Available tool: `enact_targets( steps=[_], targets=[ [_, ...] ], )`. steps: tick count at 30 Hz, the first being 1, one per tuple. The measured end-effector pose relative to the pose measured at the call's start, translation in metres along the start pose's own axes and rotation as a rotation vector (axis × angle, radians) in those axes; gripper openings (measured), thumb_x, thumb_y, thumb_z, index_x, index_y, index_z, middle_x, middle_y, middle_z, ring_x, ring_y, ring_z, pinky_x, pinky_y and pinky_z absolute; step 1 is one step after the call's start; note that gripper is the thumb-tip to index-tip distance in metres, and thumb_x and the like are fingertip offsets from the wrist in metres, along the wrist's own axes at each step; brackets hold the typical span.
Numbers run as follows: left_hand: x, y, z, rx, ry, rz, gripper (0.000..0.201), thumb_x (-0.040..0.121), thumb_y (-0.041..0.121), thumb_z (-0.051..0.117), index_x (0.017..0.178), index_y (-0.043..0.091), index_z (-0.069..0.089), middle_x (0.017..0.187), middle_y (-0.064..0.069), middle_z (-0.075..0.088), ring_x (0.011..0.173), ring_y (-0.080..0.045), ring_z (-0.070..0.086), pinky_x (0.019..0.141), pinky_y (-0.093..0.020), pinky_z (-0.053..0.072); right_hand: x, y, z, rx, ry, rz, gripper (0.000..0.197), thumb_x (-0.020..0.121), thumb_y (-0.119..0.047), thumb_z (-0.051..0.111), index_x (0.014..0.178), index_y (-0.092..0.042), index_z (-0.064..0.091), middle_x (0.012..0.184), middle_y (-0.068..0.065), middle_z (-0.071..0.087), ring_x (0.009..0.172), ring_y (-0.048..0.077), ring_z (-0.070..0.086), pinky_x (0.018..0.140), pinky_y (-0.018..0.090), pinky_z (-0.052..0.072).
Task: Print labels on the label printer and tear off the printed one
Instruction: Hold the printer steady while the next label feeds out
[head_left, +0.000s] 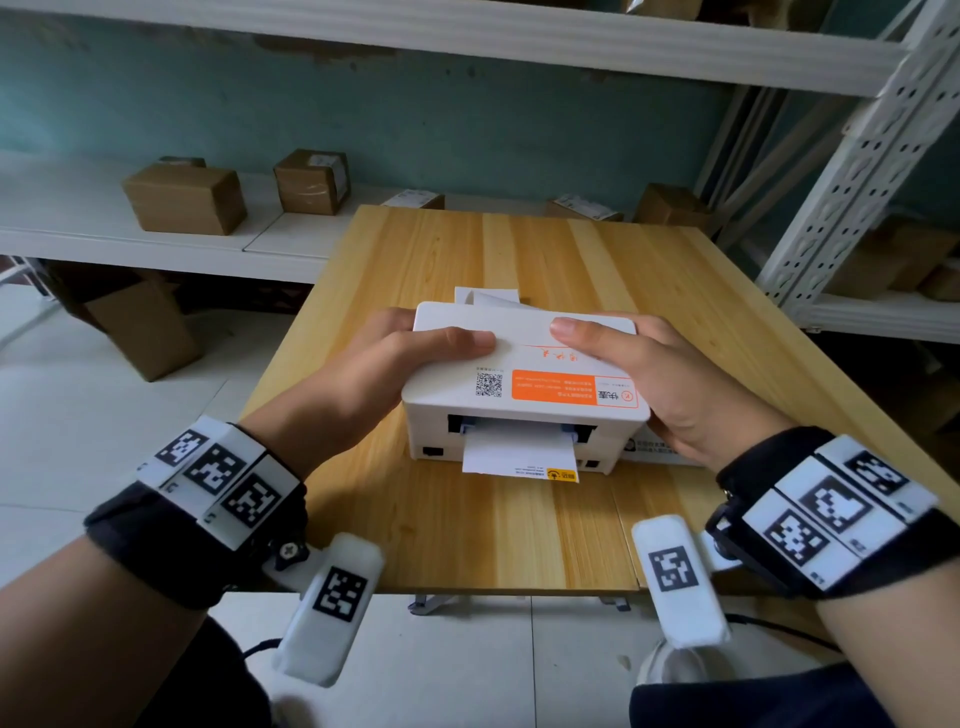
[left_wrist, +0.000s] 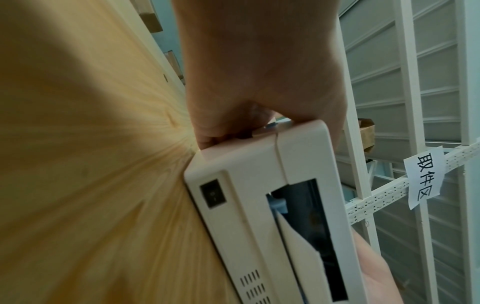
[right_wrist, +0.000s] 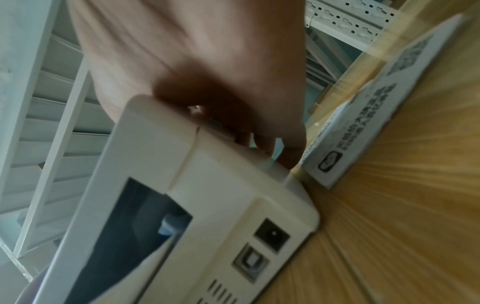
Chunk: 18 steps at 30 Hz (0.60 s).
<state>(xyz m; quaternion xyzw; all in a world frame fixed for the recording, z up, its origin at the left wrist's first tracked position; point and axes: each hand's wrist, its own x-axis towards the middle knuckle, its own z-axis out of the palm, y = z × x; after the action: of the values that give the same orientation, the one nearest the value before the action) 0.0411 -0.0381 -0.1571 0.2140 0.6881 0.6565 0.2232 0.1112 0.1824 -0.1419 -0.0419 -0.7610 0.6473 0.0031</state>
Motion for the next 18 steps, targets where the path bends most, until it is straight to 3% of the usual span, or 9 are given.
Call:
enact_targets(
  steps=[5, 9, 18],
  targets=[
    [-0.001, 0.0017, 0.0018, -0.018, -0.003, -0.006, 0.033, 0.079, 0.03, 0.067, 0.098, 0.005, 0.075, 0.094, -0.01, 0.082, 0.074, -0.018, 0.076, 0.056, -0.019, 0.054, 0.0, 0.0004, -0.001, -0.007, 0.003, 0.011, 0.032, 0.09, -0.034, 0.067, 0.105, -0.006, 0.074, 0.093, 0.009, 0.08, 0.078, 0.017, 0.075, 0.066, 0.02, 0.054],
    [-0.0012, 0.0014, 0.001, -0.024, -0.021, -0.007, 0.029, 0.089, 0.024, 0.063, 0.105, 0.003, 0.074, 0.101, -0.011, 0.081, 0.08, -0.02, 0.077, 0.061, -0.02, 0.056, 0.0007, 0.0008, -0.0007, -0.007, 0.006, 0.013, 0.035, 0.09, -0.035, 0.067, 0.106, -0.005, 0.074, 0.095, 0.01, 0.079, 0.08, 0.018, 0.075, 0.069, 0.021, 0.054],
    [-0.0007, -0.0017, 0.0006, -0.059, -0.026, 0.01, 0.024, 0.083, 0.024, 0.072, 0.1, 0.007, 0.076, 0.101, -0.011, 0.081, 0.083, -0.021, 0.077, 0.067, -0.024, 0.058, 0.0018, 0.002, -0.0011, -0.017, 0.007, 0.015, 0.033, 0.09, -0.035, 0.067, 0.105, -0.006, 0.074, 0.094, 0.009, 0.08, 0.081, 0.019, 0.075, 0.071, 0.024, 0.053]
  ],
)
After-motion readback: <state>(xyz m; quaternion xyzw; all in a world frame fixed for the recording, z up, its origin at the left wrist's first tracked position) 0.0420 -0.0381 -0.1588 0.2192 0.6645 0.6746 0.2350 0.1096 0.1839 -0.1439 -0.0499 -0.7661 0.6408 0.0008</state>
